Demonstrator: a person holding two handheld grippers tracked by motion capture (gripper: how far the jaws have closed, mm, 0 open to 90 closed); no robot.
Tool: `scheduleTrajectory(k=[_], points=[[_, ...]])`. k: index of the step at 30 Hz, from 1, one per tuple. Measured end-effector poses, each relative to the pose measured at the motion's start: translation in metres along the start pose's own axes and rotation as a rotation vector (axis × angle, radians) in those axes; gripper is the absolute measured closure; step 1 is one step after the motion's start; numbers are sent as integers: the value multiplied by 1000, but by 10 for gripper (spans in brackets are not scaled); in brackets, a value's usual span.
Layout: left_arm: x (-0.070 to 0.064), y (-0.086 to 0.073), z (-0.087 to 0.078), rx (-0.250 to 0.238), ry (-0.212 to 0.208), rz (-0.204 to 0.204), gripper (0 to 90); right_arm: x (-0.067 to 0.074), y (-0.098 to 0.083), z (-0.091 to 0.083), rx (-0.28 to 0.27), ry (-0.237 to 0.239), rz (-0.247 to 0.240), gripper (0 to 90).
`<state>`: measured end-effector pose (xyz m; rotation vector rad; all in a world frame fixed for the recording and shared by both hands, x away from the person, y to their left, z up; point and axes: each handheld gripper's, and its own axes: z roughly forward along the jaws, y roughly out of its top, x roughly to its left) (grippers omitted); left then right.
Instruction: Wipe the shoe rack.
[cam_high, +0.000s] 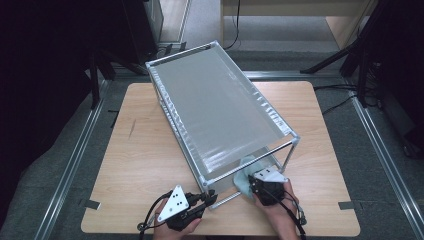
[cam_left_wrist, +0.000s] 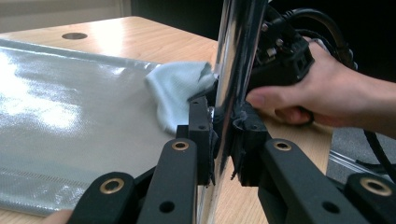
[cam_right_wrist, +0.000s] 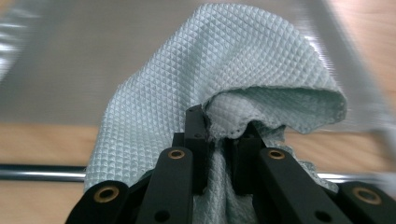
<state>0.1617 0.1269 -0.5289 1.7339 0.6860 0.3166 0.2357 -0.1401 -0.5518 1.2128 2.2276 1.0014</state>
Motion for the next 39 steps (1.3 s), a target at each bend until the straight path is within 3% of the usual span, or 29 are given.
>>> scheduleTrajectory(k=[7, 10, 12, 14, 15, 17, 19, 20, 23, 24, 27, 30, 32, 35, 38, 39], points=[[0, 0, 0, -1, -2, -3, 801, 50, 3, 7, 0, 157, -63, 802], [0, 0, -1, 0, -3, -1, 801, 61, 3, 8, -4, 158, -90, 802], [0, 0, -1, 0, -2, -2, 801, 57, 3, 8, -1, 174, -83, 802], [0, 0, -1, 0, -2, -1, 801, 49, 3, 7, -1, 155, -74, 802], [0, -1, -2, 0, -4, 1, 801, 39, 3, 6, -4, 109, -74, 802], [1, -1, -2, 0, -3, 3, 801, 34, 3, 6, -3, 91, -69, 802], [1, -1, -3, -3, -4, -1, 801, 10, 2, 4, -4, 34, -18, 802], [1, -1, -3, -3, -4, -1, 801, 10, 2, 4, -4, 34, -18, 802], [1, -1, -4, -1, -7, -6, 801, -19, -1, 0, -4, -33, 38, 802], [1, -1, -4, -1, -7, -6, 801, -19, -1, 0, -4, -33, 38, 802], [0, -1, -4, 1, -14, -3, 800, -39, -4, -4, -6, -83, 70, 803], [-1, -1, -4, 3, -15, -2, 800, -53, -7, -7, -14, -159, 98, 805], [-1, -1, -3, 2, -19, -7, 800, -54, -8, -7, -21, -158, 118, 805], [-1, -1, -3, 2, -22, -7, 800, -51, -7, -7, -18, -162, 110, 805], [-1, -1, -3, 0, -21, -7, 800, -34, -6, -3, -23, -87, 97, 805], [-1, -1, -3, 0, -21, -7, 800, -34, -6, -3, -23, -87, 97, 805]])
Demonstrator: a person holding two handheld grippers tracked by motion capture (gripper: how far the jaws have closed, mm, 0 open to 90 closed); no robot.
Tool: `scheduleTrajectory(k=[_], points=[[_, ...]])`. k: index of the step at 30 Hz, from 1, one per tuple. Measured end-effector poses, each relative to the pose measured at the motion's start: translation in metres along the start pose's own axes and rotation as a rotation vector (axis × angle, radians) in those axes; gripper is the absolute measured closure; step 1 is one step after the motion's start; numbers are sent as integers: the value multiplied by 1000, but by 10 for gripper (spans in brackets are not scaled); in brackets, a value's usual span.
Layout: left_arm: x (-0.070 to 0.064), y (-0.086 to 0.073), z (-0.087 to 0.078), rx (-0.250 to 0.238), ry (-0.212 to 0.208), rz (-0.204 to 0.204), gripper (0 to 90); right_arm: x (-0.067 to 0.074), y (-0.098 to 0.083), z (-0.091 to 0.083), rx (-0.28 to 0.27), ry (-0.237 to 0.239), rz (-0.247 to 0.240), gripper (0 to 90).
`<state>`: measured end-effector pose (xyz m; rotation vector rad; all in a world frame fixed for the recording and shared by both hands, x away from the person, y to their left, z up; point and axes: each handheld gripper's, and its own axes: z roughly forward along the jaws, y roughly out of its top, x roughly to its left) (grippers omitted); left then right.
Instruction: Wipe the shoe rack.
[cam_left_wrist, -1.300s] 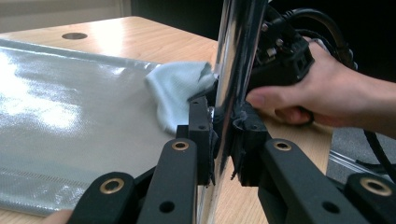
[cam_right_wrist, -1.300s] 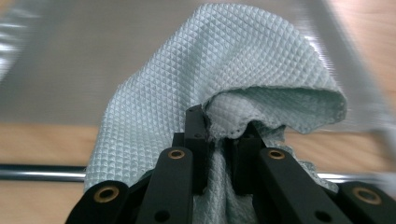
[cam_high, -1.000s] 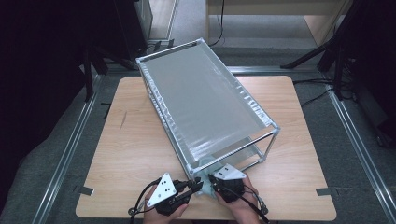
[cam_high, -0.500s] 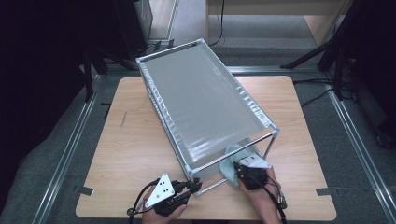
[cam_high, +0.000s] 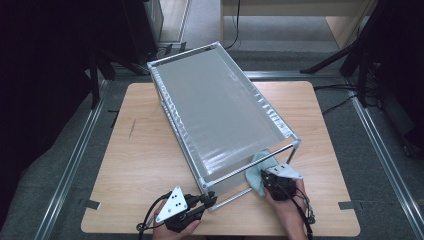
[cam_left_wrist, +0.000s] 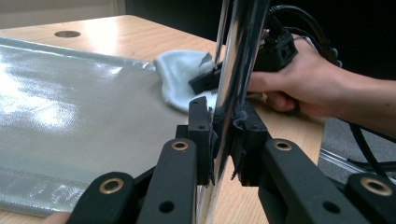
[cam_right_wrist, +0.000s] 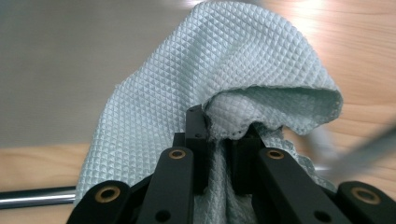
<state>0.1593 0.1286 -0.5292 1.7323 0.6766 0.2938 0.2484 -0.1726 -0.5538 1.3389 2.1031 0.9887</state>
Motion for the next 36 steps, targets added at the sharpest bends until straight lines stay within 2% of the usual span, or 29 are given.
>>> scheduleTrajectory(k=[1, 4, 6, 7, 8, 10, 12, 13, 16, 18, 19, 21, 22, 23, 24, 25, 26, 27, 32, 33, 34, 36], points=[[0, 0, 1, -3, -1, -2, 800, 7, 0, 0, 2, 19, -2, 806], [1, -1, 1, -4, -10, -3, 799, 32, -1, 2, -2, 57, -53, 806], [1, 0, 1, -3, -7, -4, 799, 54, -1, 1, 7, 112, -92, 806], [1, 0, 1, -3, -7, -4, 799, 54, -1, 1, 7, 112, -92, 806], [1, 0, 1, -2, -7, -7, 799, 58, -1, 1, 12, 132, -94, 806], [1, 0, 1, -2, -8, -15, 798, 72, -2, 1, 16, 197, -106, 805], [1, 0, 1, -1, -9, -17, 797, 90, -3, -1, 24, 237, -139, 805], [1, 0, 1, -1, -9, -15, 798, 96, -4, -1, 20, 235, -164, 805], [1, 0, 0, -1, -9, -13, 798, 99, -5, -2, 12, 219, -177, 804], [1, 0, 0, 0, -10, -12, 798, 95, -5, -2, 16, 229, -170, 804], [1, 0, 0, 0, -9, -11, 798, 87, -4, -3, 18, 188, -175, 805], [1, 0, 0, 0, -8, -9, 799, 82, -3, -3, 14, 173, -172, 805], [1, 0, 0, 0, -8, -7, 799, 74, -3, -3, 15, 152, -151, 805], [1, 0, 0, 1, -8, -6, 799, 59, -3, -4, 13, 109, -129, 806], [1, 0, 0, 1, -8, -6, 799, 59, -3, -4, 13, 109, -129, 806], [1, 0, 0, 0, -9, -8, 799, 41, -3, -8, 9, 66, -90, 806], [1, 0, 0, 0, -9, -8, 799, 35, -3, -10, 5, 51, -85, 806], [1, 0, 0, 0, -11, -7, 799, 35, -3, -10, 5, 51, -85, 806], [2, 0, -1, 0, -9, -9, 799, -4, -3, -31, -7, -43, -1, 809], [2, 0, -1, 1, -10, -9, 799, -19, -5, -38, -4, -89, 31, 811], [2, 0, -1, 2, -9, -7, 799, -19, -5, -38, -4, -89, 31, 811], [2, 0, -1, 3, -11, -10, 799, -31, -5, -44, -8, -107, 64, 815]])
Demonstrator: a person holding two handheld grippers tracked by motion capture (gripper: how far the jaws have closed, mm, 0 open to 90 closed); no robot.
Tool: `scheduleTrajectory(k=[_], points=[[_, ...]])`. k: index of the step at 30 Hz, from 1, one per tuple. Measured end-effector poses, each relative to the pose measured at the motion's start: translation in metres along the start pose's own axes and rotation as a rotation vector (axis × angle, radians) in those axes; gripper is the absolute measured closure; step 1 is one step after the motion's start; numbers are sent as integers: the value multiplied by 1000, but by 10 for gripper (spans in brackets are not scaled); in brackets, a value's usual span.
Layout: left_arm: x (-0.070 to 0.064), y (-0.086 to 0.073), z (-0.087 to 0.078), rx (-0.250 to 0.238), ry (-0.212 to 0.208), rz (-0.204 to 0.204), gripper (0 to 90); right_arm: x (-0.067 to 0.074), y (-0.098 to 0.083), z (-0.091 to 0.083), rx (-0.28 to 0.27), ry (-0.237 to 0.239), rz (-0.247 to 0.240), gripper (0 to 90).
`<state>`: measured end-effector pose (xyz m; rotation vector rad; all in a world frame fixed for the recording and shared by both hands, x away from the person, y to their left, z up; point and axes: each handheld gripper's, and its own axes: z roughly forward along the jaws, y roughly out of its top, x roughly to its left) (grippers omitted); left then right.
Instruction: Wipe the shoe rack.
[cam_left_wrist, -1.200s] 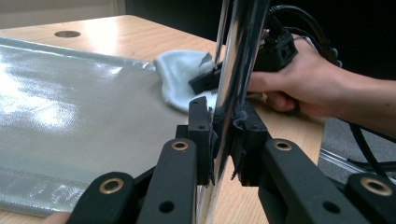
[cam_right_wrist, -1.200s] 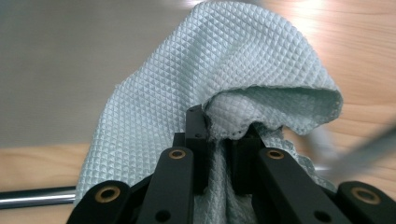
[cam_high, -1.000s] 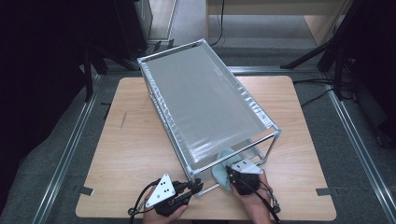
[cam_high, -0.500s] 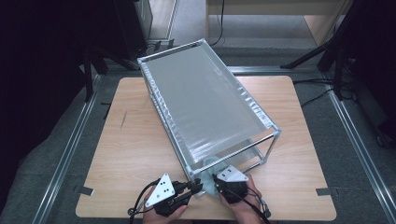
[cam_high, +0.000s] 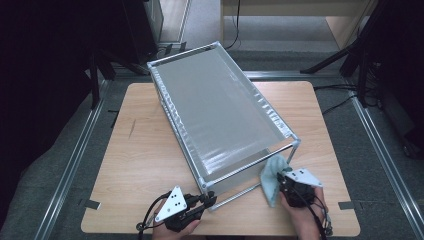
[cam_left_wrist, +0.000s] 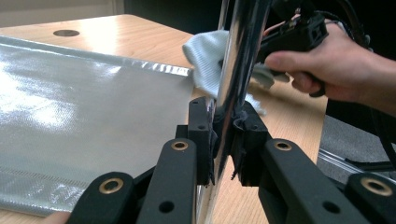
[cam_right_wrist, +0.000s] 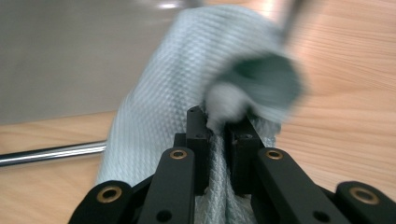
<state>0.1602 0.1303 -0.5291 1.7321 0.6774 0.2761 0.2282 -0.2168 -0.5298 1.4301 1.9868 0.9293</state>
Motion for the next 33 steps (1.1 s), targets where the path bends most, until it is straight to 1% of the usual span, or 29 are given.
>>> scheduleTrajectory(k=[2, 3, 5, 6, 7, 8, 9, 10, 11, 12, 13, 15, 16, 17, 19, 20, 21, 22, 24, 28, 29, 30, 31, 33], points=[[0, 0, 0, 0, -3, -3, 799, -9, 3, -5, -17, 0, 17, 818], [1, 0, 0, -1, -6, -6, 798, -10, 9, -10, -31, 3, 13, 821], [1, 0, 0, 0, -6, -5, 798, -9, 11, -13, -40, 1, 7, 822], [1, 0, 0, 0, -7, -3, 798, -7, 20, -24, -80, 2, -3, 822], [1, 0, 0, 0, -7, -3, 798, -6, 24, -28, -97, 3, 0, 822], [1, 0, 0, 1, -9, -1, 798, -6, 24, -28, -97, 3, 0, 822], [1, 0, 0, 0, -9, -2, 798, -7, 33, -43, -149, 2, 4, 822], [1, 0, 0, 1, -9, -1, 798, -7, 33, -43, -149, 2, 4, 822], [1, 0, -1, 1, -8, -1, 798, -7, 35, -48, -169, 3, 7, 822], [1, 0, -1, 1, -8, -1, 798, -8, 39, -57, -203, 3, 7, 822], [1, 0, -1, 0, -8, -2, 798, -10, 43, -68, -248, -12, 14, 822], [1, 0, -1, 0, -7, 1, 799, -11, 44, -71, -257, -14, 15, 822], [1, 0, -1, 0, -6, 1, 798, -13, 43, -71, -248, -25, 7, 822], [1, 0, -1, 0, -7, 0, 798, -13, 43, -71, -248, -25, 7, 822], [1, 0, -1, 1, -9, -3, 798, -17, 37, -62, -216, -18, 28, 822], [1, 0, -1, 2, -9, -3, 798, -18, 33, -55, -186, -13, 34, 822], [1, 0, -1, 3, -10, -2, 798, -20, 23, -40, -128, -5, 34, 822], [1, 0, -1, 3, -10, -2, 798, -20, 19, -33, -97, -2, 33, 822], [2, 0, -1, 2, -9, 1, 799, -21, 11, -20, -49, 11, 42, 822], [2, 0, -1, 1, -11, 2, 799, -27, -1, 0, 49, 62, 81, 821], [2, 0, -1, 1, -11, 2, 799, -29, -3, 3, 56, 71, 99, 821], [2, 0, -1, 2, -11, 2, 799, -29, -3, 3, 56, 71, 99, 821], [2, 0, -1, 3, -12, 3, 799, -31, -4, 4, 52, 80, 113, 821], [2, 0, -1, 3, -12, 3, 799, -31, 0, -1, 36, 65, 106, 821]])
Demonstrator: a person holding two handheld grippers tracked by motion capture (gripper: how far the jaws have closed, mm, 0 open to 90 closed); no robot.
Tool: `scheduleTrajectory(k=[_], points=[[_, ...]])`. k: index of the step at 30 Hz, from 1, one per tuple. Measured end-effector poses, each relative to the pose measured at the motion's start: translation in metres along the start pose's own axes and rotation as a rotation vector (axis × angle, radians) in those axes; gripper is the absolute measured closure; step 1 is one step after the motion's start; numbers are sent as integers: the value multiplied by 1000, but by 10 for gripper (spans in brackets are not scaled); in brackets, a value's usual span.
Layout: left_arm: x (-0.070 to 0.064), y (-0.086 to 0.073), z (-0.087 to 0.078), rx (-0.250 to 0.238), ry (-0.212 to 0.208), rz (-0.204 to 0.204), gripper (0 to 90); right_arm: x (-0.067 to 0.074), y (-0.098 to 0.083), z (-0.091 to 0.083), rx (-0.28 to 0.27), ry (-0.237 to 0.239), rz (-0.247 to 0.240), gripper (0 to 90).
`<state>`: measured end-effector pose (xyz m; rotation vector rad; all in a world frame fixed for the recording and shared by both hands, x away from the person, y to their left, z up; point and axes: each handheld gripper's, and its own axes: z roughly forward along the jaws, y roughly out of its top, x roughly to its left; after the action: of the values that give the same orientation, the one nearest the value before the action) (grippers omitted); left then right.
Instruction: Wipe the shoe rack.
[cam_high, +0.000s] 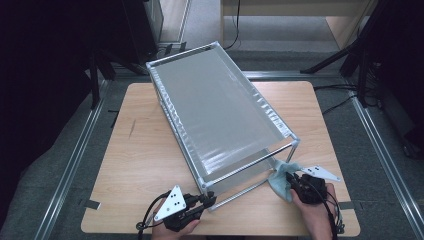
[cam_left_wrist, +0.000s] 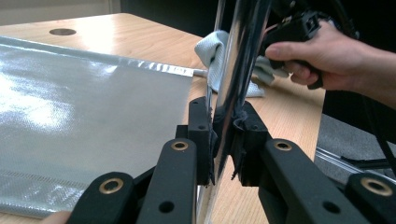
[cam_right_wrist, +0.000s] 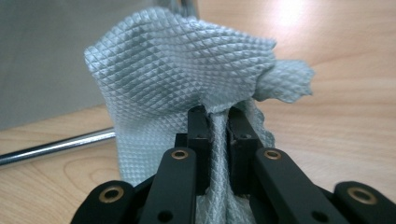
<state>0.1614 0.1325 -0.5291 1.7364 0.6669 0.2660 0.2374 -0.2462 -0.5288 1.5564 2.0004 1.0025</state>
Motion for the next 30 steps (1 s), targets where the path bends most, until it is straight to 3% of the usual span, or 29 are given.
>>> scheduleTrajectory(k=[1, 2, 3, 4, 5, 6, 9, 11, 15, 18, 19, 21, 22, 25, 30], points=[[0, 0, 0, 2, 0, 2, 799, 1, 2, -3, -17, -2, -1, 821], [0, 0, 0, 3, 0, 2, 799, 4, 10, -15, -75, -7, -16, 821], [0, 0, 0, 2, 0, 3, 799, 4, 10, -15, -75, -7, -16, 821], [0, 0, 0, 1, -1, 3, 799, 8, 18, -28, -138, -20, -22, 820], [0, 0, 0, 1, -1, 3, 799, 9, 21, -33, -167, -27, -20, 821], [0, 0, 0, 1, -2, 4, 799, 9, 21, -33, -167, -27, -20, 821], [1, 0, 0, -2, -5, 0, 799, 16, 31, -57, -303, -44, -23, 821], [1, 0, 0, -3, -7, -2, 798, 19, 33, -60, -321, -42, -31, 821], [1, 0, 0, -3, -8, -3, 798, 22, 29, -49, -272, -34, -46, 821], [1, 0, 0, -2, -8, -3, 798, 26, 15, -23, -183, -21, -56, 820], [1, 0, 0, -1, -9, -3, 798, 32, 8, -5, -121, -18, -91, 821], [1, 0, 0, 0, -10, -3, 798, 35, 5, 1, -99, -12, -104, 820], [1, 0, 0, 0, -10, -3, 798, 43, 1, 18, -47, 20, -123, 819], [1, 0, 0, -1, -12, -4, 798, 52, -2, 29, -13, 41, -147, 817], [2, 0, 0, -1, -16, -10, 797, 66, -2, 35, -6, 80, -159, 817]])
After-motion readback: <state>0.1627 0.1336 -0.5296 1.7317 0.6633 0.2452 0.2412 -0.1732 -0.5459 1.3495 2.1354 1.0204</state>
